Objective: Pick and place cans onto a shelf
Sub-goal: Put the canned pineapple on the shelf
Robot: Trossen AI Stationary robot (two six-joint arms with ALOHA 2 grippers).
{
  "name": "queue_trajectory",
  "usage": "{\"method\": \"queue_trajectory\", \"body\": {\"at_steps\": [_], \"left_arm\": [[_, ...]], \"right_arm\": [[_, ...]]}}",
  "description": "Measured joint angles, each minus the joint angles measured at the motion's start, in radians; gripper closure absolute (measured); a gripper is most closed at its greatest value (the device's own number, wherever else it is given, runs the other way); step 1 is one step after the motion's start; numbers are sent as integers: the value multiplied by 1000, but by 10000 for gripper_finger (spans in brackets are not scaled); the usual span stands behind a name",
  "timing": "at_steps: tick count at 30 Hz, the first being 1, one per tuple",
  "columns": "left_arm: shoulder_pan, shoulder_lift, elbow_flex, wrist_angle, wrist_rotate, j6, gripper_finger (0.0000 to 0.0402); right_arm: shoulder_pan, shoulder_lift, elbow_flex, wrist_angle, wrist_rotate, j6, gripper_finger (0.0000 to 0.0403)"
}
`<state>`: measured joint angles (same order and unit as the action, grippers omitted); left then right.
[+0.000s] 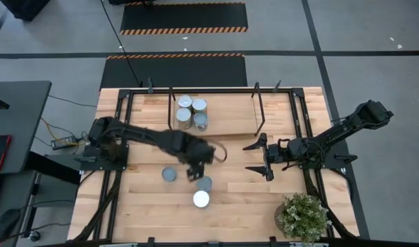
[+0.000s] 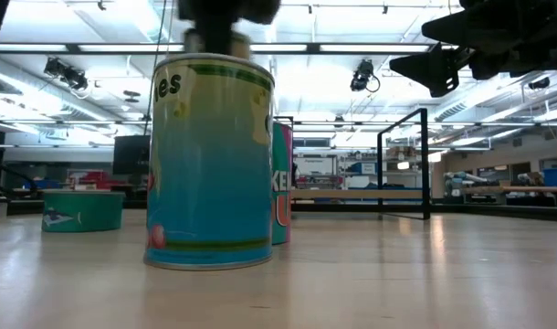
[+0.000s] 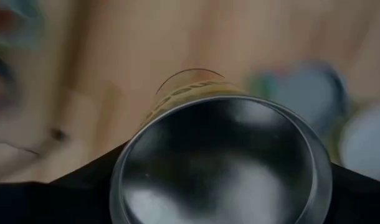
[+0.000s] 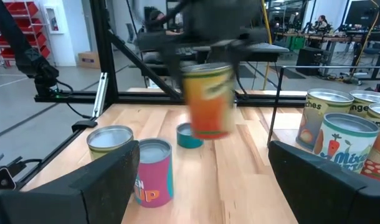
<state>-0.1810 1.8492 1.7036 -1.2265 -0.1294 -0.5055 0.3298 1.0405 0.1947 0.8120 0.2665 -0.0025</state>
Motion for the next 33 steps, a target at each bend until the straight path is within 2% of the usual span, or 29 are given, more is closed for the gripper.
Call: {"method": "queue_trajectory", "body": {"at_steps": [4, 12, 18, 24, 28, 33], "left_arm": [[80, 0, 11, 107, -91, 75, 82], [234, 35, 32, 356, -38, 203, 82], [353, 84, 107, 315, -53, 256, 81], [463, 159, 179, 366, -49, 342, 81], [508, 231, 279, 376, -23, 453, 81], [557, 327, 407, 325, 58, 640, 81]], "right_arm": [[0, 0, 0, 1, 0, -11, 39], [0, 0, 0, 3, 0, -15, 39], [-1, 14, 1, 23, 1, -17, 39], [-13, 25, 0, 23, 0, -24, 39], [-20, 32, 0, 25, 0, -26, 39], [-24, 35, 0, 26, 0, -27, 39]]}}
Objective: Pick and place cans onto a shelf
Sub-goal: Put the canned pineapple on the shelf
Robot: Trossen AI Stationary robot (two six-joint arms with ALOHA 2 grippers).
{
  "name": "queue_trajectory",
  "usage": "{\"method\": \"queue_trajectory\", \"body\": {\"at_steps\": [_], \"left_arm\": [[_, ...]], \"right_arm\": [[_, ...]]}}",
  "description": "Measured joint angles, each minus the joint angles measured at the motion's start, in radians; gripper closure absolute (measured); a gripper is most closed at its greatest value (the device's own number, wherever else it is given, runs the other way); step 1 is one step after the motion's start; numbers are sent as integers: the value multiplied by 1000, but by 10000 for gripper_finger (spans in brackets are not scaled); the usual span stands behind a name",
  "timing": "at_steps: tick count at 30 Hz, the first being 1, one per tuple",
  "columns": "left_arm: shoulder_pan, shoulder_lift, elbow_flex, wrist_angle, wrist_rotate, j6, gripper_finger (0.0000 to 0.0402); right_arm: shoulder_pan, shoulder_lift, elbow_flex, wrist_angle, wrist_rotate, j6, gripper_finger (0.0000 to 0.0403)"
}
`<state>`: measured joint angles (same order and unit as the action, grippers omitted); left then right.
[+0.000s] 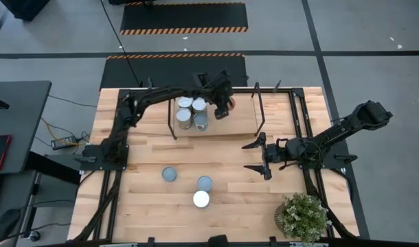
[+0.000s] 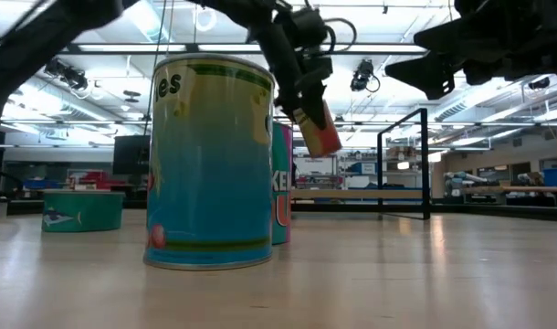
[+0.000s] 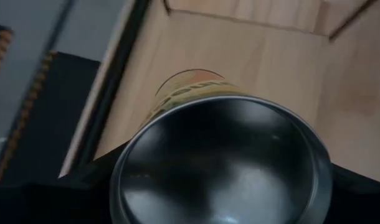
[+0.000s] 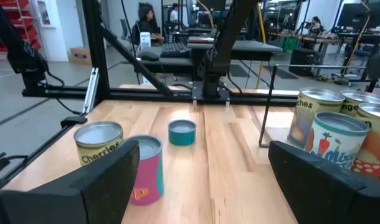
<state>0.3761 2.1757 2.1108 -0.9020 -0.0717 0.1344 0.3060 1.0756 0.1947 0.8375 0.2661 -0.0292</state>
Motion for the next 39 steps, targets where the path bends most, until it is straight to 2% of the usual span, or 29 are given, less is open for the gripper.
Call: {"method": "queue_trajectory", "body": {"at_steps": [5, 10, 21, 30, 35, 39], "left_arm": [[36, 89, 78, -86, 162, 14, 81], [14, 121, 75, -202, 164, 43, 81], [-75, 117, 57, -227, 53, 169, 76], [-84, 117, 57, -226, 1, 139, 7], [-96, 114, 57, -226, -109, 188, 11], [-114, 108, 71, -224, -159, 210, 12]], "right_arm": [[0, 0, 0, -3, 0, 0, 39], [0, 0, 0, -2, 0, -6, 39], [0, 0, 0, -1, -3, -3, 39], [0, 0, 0, -1, -4, -1, 39], [0, 0, 0, -1, -4, -5, 39], [0, 0, 0, -1, -4, 0, 39]]}}
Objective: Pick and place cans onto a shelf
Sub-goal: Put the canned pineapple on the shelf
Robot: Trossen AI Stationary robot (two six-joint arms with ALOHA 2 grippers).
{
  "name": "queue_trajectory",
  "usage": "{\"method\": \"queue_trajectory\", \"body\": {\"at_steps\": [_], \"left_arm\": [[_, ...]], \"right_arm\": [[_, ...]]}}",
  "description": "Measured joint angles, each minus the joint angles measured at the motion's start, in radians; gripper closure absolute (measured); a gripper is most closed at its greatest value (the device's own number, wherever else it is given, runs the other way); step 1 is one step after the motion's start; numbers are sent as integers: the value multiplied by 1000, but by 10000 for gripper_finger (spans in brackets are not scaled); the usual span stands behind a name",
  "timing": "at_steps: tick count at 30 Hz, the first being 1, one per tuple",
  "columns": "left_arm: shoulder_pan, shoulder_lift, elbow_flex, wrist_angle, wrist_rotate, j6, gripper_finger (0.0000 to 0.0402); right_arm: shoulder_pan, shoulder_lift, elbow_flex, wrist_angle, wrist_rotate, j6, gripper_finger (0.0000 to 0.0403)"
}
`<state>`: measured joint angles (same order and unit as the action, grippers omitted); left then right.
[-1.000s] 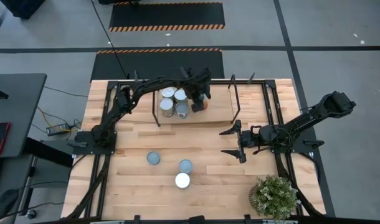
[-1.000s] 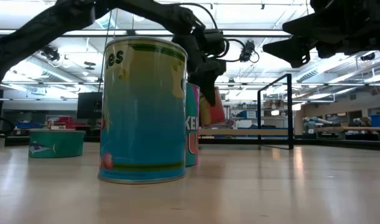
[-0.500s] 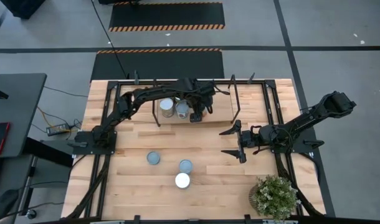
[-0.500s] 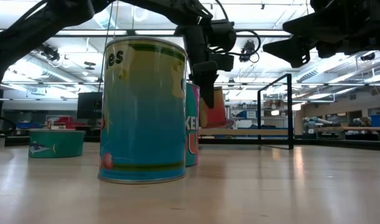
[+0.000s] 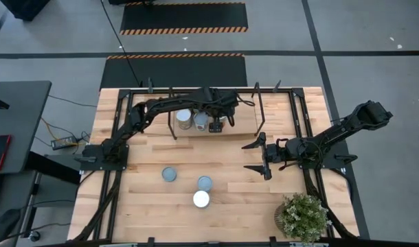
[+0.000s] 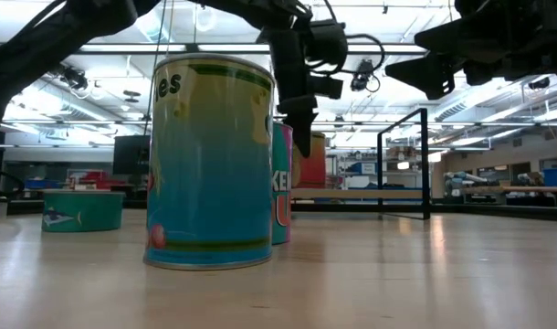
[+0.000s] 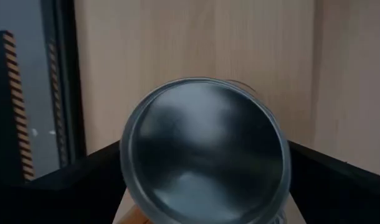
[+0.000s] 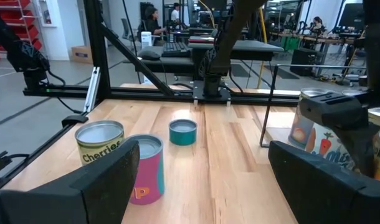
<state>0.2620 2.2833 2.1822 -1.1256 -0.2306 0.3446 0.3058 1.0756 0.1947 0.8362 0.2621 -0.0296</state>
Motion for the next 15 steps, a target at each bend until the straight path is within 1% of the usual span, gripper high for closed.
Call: {"method": "queue_trajectory", "body": {"at_steps": [9, 15], "left_arm": [[-41, 0, 59, 6, -151, -19, 12], [-43, 0, 70, 28, -157, 34, 12]], "right_arm": [[0, 0, 0, 0, -3, 4, 39], [0, 0, 0, 0, -3, -2, 39]]}}
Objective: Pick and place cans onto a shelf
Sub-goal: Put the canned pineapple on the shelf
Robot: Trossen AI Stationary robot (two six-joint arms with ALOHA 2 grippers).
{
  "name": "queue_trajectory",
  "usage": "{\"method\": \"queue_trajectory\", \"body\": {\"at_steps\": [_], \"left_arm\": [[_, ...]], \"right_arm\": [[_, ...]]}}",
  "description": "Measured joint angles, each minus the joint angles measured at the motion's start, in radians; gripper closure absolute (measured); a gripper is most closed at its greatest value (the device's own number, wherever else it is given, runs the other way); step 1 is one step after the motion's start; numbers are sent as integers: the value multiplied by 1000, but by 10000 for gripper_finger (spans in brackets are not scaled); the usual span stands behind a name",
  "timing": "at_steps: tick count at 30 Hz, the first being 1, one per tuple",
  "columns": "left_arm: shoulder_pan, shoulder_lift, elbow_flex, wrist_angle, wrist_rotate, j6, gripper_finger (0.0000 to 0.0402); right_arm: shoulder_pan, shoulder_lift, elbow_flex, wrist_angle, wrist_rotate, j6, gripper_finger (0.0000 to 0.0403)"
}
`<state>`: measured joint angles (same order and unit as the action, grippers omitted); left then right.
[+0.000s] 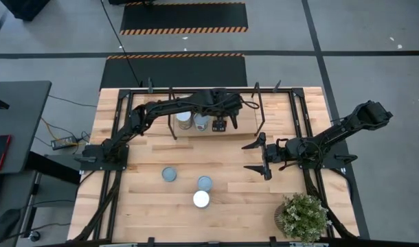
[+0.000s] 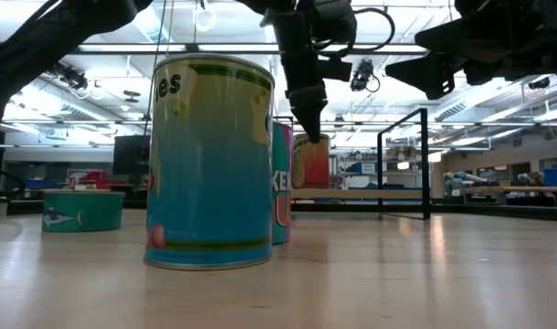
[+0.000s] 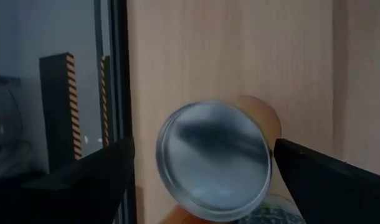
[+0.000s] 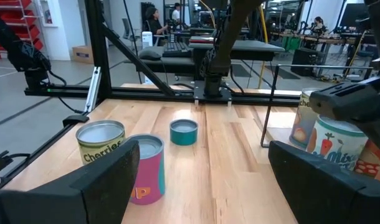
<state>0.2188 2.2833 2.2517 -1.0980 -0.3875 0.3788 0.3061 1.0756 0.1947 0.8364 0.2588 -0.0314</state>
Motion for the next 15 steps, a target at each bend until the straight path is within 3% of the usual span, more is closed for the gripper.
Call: {"method": "queue_trajectory", "body": {"at_steps": [9, 15], "left_arm": [[18, 0, 0, 187, 150, 20, 12], [49, 7, 0, 230, 96, -47, 12]], "right_arm": [[2, 0, 0, 0, 0, 11, 39], [2, 0, 0, 0, 0, 6, 39]]}}
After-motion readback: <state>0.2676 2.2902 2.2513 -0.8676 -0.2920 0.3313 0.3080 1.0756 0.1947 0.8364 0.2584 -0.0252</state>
